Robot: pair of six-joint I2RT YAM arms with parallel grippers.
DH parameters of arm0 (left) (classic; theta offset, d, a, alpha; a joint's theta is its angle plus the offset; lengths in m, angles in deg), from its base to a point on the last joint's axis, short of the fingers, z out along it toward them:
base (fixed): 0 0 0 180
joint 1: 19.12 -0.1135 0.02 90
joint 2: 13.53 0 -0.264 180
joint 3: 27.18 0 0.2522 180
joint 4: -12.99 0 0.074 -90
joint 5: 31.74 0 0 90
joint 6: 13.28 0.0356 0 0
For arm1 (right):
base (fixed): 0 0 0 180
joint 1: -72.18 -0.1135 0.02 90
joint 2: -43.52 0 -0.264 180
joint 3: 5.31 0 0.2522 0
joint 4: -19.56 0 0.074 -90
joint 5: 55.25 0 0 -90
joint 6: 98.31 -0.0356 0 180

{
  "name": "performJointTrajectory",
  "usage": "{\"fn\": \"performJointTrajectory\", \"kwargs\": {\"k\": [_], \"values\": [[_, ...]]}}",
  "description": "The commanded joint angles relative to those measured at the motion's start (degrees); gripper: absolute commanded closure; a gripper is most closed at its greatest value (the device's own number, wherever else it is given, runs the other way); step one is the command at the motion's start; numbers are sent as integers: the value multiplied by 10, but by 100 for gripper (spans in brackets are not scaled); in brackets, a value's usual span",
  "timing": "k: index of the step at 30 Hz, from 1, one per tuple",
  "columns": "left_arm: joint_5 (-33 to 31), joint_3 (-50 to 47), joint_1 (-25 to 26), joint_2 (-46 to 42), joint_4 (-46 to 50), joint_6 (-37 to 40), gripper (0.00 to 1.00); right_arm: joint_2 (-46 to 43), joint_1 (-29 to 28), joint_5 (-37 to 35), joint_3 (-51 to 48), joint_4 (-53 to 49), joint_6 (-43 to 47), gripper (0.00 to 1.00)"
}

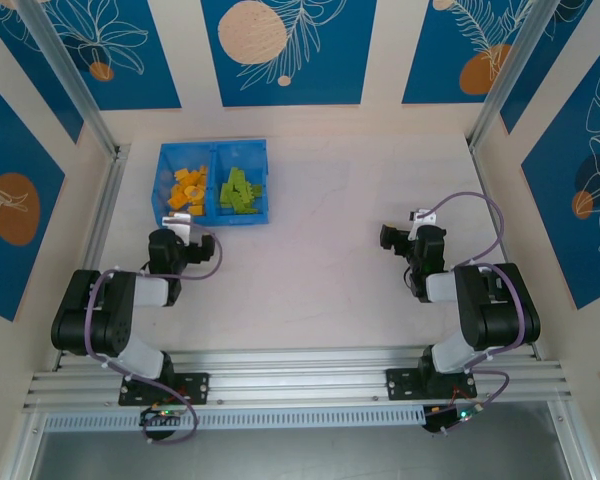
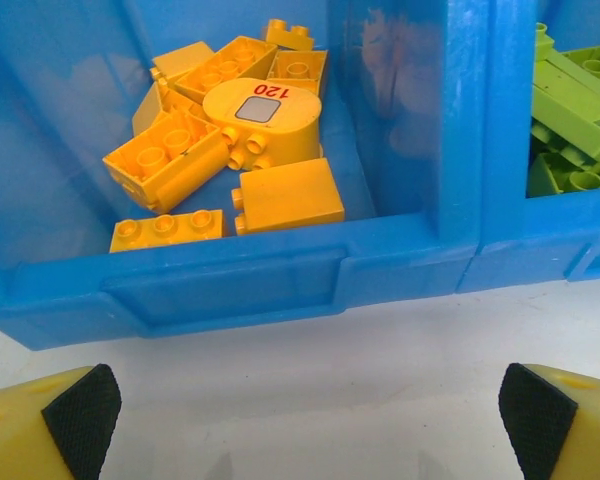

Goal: Sort the legos into containers by color

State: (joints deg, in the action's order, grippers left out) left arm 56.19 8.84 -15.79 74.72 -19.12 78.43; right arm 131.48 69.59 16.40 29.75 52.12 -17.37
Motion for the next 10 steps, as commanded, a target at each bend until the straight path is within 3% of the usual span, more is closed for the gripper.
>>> {"fn": "performJointTrajectory", "kwargs": {"k": [1, 10], "values": [[20, 9, -3, -3, -15, 8, 0, -6, 0, -1, 9, 35, 11, 1], [19, 9, -3, -3, -15, 8, 0, -7, -4, -21, 5, 42, 7, 1]]}}
